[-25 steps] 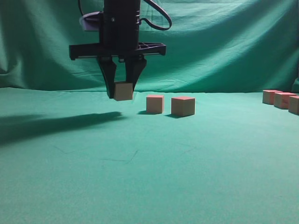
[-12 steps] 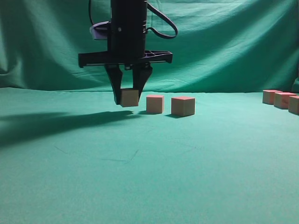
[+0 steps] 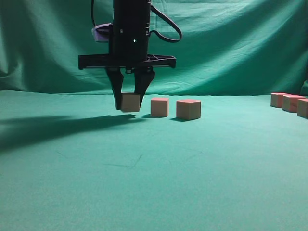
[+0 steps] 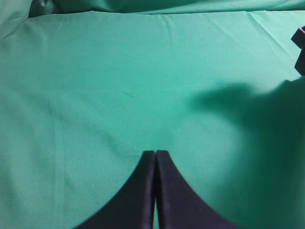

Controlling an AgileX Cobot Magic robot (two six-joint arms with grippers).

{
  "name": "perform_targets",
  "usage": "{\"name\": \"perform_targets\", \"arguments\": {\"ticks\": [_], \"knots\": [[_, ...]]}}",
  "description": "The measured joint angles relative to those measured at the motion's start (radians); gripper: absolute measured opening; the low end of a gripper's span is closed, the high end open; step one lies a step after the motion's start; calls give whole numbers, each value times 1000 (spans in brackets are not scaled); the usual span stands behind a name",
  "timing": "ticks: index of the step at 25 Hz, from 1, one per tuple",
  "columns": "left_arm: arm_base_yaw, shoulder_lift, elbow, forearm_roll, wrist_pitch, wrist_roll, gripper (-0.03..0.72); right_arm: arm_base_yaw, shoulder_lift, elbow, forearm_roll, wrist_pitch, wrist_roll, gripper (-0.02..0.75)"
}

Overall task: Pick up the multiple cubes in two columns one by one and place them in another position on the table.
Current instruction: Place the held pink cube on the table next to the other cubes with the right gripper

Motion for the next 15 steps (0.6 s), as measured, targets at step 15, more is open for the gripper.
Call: {"name": "perform_targets", "arguments": {"ticks": [15], "knots": [[0, 0, 0, 0, 0, 0, 0, 0, 16, 0, 0, -2, 0, 275]]}}
